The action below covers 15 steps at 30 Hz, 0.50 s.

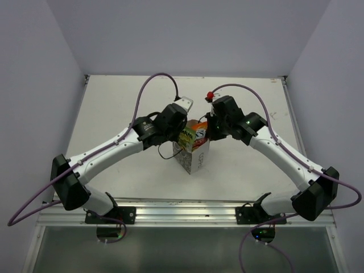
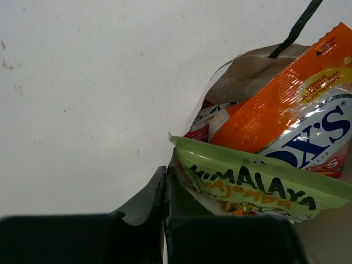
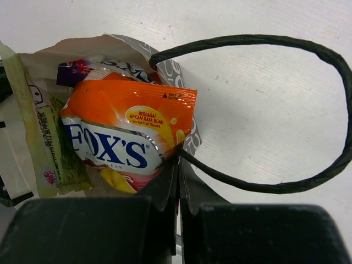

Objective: Place the snacks into the paper bag

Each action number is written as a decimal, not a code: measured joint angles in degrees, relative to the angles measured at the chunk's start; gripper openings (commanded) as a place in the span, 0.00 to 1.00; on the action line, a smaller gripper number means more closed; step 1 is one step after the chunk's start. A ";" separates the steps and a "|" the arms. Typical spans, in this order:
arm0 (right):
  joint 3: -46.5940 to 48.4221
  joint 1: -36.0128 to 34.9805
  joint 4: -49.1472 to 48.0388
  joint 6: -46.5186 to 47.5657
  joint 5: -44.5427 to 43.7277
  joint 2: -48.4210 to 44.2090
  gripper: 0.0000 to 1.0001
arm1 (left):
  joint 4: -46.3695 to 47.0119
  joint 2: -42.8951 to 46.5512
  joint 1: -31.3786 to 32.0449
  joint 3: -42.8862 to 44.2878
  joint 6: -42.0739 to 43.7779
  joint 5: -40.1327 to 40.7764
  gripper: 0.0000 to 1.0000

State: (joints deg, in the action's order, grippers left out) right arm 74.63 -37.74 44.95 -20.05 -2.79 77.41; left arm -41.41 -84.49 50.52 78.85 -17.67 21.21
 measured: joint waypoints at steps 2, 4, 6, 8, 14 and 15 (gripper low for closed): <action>0.22 -0.15 -0.15 0.11 0.11 0.35 0.18 | -0.28 0.13 0.00 0.00 -0.39 0.31 0.00; 0.37 -0.20 -0.04 0.26 0.59 0.72 0.38 | -0.24 0.28 0.00 0.00 -0.66 0.48 0.34; 0.92 -0.22 0.55 0.52 0.87 1.27 0.72 | 0.20 0.59 0.00 0.00 -0.33 0.66 0.60; 2.29 -0.22 1.49 1.11 0.85 1.62 0.99 | 0.85 1.40 0.00 0.07 -0.20 1.18 0.75; 9.51 -0.55 1.88 1.95 0.72 -0.61 0.99 | 4.09 5.62 0.28 6.16 0.35 3.45 0.98; 10.25 -0.57 1.95 1.88 0.35 -1.84 0.99 | 5.03 6.38 0.31 7.67 0.50 4.02 0.99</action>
State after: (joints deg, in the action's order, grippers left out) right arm 84.88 -38.30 46.89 -18.17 -2.44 75.57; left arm -36.38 -78.11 50.83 86.52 -17.17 25.23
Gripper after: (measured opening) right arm 0.987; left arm 0.969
